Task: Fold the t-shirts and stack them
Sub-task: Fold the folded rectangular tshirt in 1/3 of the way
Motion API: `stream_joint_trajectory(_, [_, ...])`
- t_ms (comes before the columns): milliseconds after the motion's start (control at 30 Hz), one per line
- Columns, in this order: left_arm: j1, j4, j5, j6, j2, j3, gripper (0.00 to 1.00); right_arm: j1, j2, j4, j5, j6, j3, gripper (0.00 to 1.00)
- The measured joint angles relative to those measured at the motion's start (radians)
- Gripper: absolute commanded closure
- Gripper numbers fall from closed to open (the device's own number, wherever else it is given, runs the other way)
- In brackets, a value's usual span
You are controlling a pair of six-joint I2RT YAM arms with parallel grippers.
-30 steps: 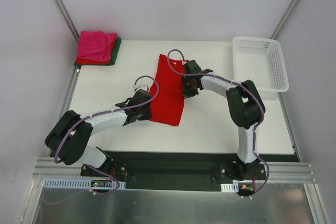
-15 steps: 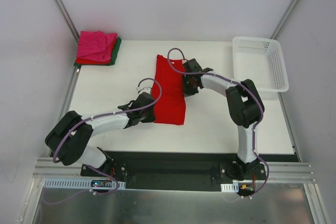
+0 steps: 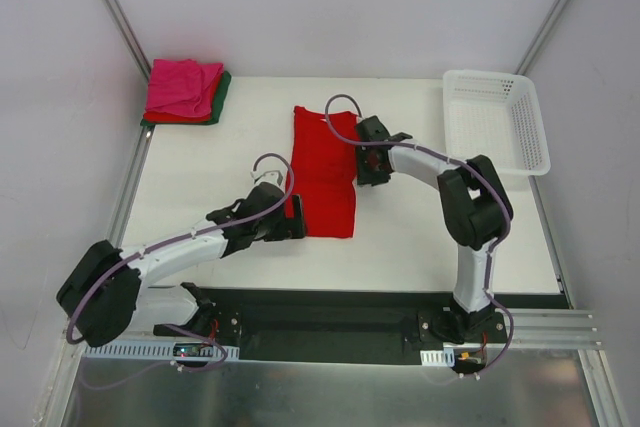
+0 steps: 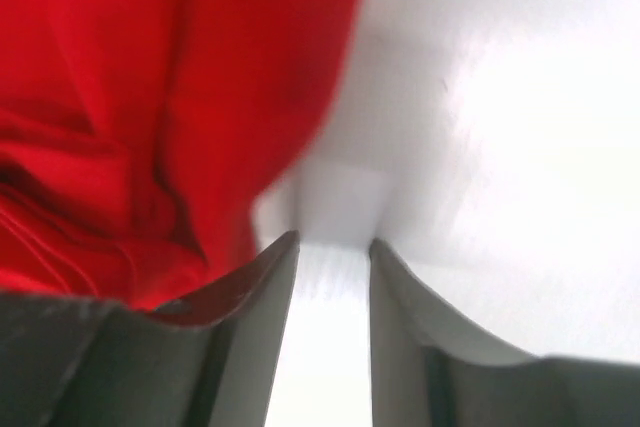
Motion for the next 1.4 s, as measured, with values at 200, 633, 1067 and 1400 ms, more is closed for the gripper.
stream_joint_trajectory(200, [0.000,-0.095,-0.046,0.000,-0.164,-0.003,0.01,-0.006,-0.115,-0.042,0.090,-0.011,-0.111,0.60])
stream_joint_trajectory(633, [0.000,-0.162,-0.117,0.015,-0.158,0.018,0.02,-0.006,-0.330,0.004,-0.102,-0.031,-0.188,0.99])
stream_joint_trajectory(1067, [0.000,-0.164,-0.157,0.018,-0.156,0.019,0.02,0.042,-0.173,0.055,-0.335,-0.047,-0.141,0.99])
stream_joint_trajectory(1400, [0.000,-0.165,-0.158,0.019,-0.126,0.021,0.02,0.047,-0.105,0.075,-0.402,-0.047,-0.043,0.99])
